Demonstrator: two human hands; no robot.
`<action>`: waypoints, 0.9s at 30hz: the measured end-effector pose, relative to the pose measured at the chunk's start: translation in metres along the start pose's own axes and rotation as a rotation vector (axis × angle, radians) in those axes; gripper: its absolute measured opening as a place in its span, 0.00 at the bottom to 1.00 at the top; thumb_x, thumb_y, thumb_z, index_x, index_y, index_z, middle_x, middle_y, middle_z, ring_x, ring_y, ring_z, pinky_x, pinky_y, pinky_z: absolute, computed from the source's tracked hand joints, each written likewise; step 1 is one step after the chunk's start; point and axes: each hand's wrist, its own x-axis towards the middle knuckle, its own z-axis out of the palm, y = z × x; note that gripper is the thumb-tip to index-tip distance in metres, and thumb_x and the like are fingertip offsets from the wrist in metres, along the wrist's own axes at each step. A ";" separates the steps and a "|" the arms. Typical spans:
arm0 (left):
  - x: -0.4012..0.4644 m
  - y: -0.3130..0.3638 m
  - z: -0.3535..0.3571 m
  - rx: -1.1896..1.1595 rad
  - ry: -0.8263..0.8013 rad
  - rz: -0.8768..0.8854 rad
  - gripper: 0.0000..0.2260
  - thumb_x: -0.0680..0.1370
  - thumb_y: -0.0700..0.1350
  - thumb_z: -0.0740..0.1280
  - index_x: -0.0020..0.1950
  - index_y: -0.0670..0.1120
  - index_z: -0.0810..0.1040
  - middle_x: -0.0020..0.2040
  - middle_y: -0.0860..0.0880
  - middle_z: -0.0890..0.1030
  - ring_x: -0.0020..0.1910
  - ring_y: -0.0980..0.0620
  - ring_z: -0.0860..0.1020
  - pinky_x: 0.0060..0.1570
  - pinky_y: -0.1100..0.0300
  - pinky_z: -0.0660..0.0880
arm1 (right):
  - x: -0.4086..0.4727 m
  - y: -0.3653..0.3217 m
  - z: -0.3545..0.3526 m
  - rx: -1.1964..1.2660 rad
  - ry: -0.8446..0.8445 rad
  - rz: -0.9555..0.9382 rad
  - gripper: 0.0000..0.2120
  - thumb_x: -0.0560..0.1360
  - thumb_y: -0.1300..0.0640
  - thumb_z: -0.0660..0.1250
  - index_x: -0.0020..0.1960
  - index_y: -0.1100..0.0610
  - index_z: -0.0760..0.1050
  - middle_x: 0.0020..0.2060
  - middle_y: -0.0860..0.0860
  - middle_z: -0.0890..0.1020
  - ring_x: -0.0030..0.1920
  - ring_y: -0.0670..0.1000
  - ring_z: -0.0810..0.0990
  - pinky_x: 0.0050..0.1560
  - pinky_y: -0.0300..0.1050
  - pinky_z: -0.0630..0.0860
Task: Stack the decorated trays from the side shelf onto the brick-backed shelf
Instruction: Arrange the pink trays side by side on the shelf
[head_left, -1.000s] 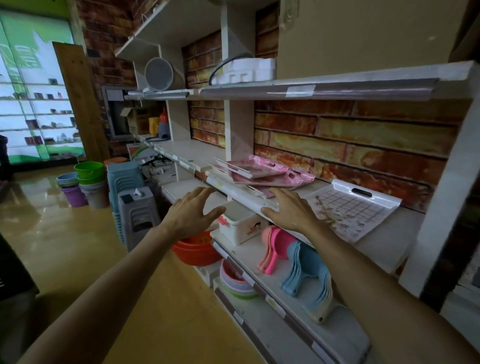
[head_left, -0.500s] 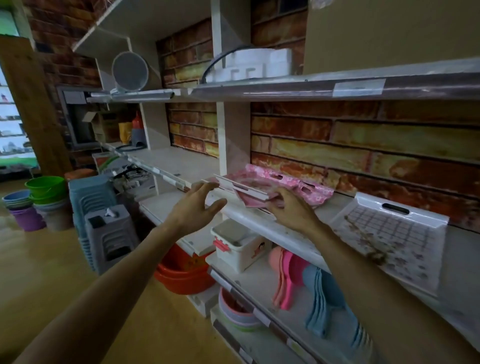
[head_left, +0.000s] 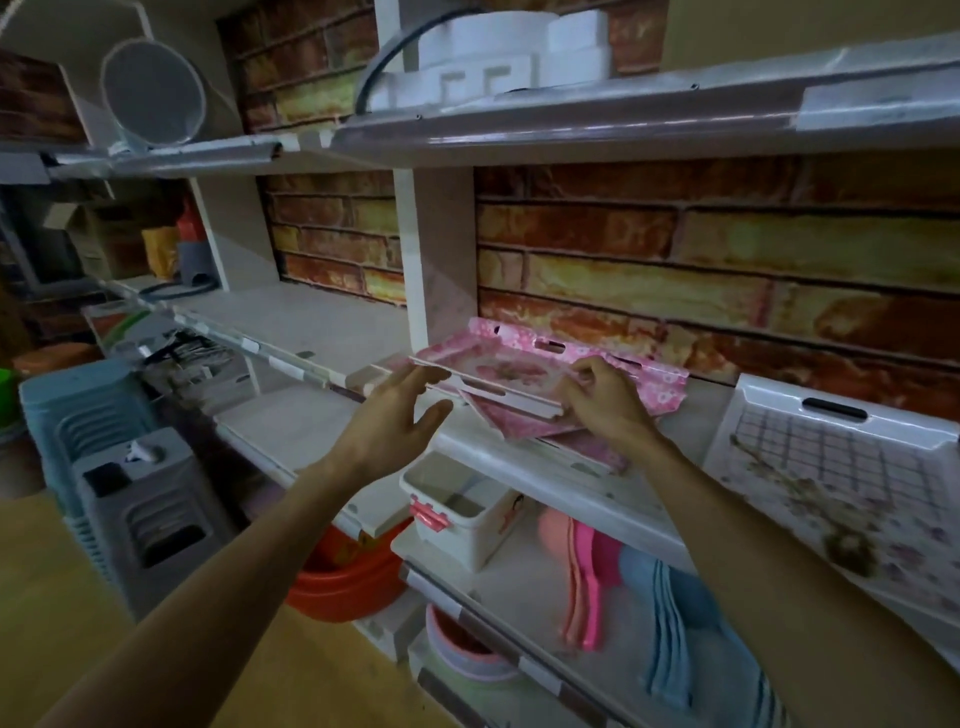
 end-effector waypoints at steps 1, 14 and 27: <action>0.008 -0.006 0.003 0.010 -0.002 0.027 0.17 0.79 0.49 0.65 0.67 0.47 0.74 0.64 0.47 0.77 0.58 0.48 0.77 0.54 0.59 0.72 | 0.009 0.002 0.004 0.005 0.019 0.012 0.17 0.77 0.49 0.65 0.63 0.56 0.73 0.61 0.54 0.78 0.59 0.53 0.76 0.57 0.46 0.73; 0.112 -0.069 0.046 0.122 -0.207 0.430 0.15 0.79 0.50 0.65 0.66 0.49 0.75 0.60 0.48 0.80 0.57 0.48 0.79 0.54 0.53 0.78 | 0.114 0.036 0.034 -0.114 0.139 0.303 0.18 0.78 0.48 0.65 0.60 0.61 0.75 0.55 0.59 0.81 0.57 0.58 0.78 0.49 0.41 0.68; 0.147 -0.098 0.064 0.098 -0.229 0.701 0.15 0.82 0.51 0.56 0.62 0.51 0.79 0.58 0.52 0.84 0.52 0.49 0.83 0.45 0.54 0.81 | 0.144 0.057 0.051 0.038 0.149 0.634 0.10 0.76 0.56 0.64 0.54 0.60 0.72 0.42 0.58 0.80 0.41 0.57 0.79 0.39 0.45 0.72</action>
